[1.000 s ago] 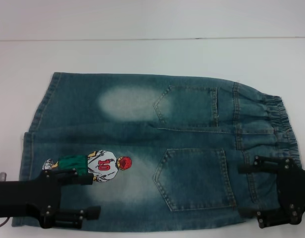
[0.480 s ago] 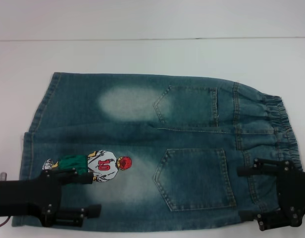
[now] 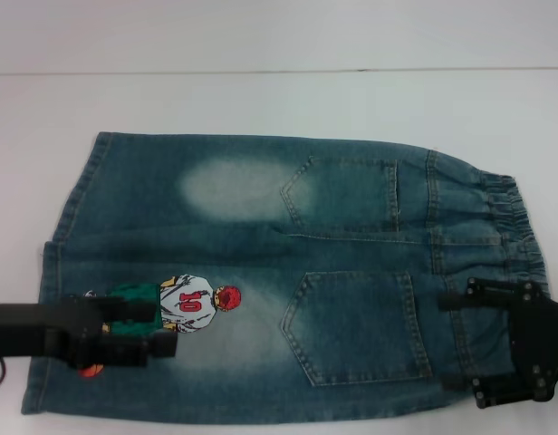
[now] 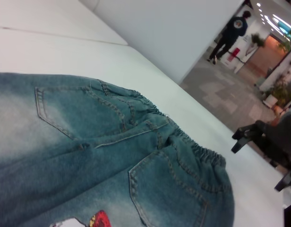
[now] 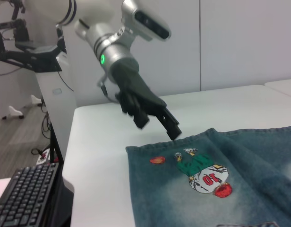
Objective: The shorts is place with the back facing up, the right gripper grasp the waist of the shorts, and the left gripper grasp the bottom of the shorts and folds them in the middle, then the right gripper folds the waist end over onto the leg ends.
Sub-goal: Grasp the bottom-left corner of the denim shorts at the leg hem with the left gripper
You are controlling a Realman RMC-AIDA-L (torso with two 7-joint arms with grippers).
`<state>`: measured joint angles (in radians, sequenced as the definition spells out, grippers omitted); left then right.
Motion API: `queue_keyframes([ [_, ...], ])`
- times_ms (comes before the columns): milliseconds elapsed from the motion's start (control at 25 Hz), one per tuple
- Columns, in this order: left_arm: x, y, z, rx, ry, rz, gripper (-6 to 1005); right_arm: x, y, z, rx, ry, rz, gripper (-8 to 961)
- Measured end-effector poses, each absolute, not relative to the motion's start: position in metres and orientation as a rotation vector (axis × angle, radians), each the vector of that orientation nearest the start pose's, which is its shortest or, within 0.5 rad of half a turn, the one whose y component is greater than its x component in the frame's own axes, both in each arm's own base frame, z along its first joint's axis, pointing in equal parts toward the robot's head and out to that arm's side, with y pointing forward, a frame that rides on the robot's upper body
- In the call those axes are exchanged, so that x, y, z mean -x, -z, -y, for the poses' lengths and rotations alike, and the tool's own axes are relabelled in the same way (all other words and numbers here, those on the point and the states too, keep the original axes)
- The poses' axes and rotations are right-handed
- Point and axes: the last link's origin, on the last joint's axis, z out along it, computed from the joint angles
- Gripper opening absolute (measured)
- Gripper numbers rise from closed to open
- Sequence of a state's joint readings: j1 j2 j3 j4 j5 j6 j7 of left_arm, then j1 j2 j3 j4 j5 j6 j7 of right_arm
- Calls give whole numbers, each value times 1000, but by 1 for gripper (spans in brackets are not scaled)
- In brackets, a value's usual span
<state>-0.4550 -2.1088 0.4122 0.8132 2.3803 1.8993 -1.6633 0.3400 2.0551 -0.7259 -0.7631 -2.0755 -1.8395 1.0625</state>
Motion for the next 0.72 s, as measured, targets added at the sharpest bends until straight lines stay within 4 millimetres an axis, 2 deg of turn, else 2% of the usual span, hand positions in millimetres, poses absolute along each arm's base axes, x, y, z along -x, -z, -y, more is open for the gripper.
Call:
queue_keyframes([
  [240,288,-51,-277,2689,413,1517,888,-296,-22,-256,2916,-597,-185,910],
  [400,284,-70,-284,2578,247,1677,888,-298,-21,-259,2913,-552,-186,908],
  [720,287,-82,-292,2404,-118,1905,887,-298,-22,-264,2905,-530,-178,906],
])
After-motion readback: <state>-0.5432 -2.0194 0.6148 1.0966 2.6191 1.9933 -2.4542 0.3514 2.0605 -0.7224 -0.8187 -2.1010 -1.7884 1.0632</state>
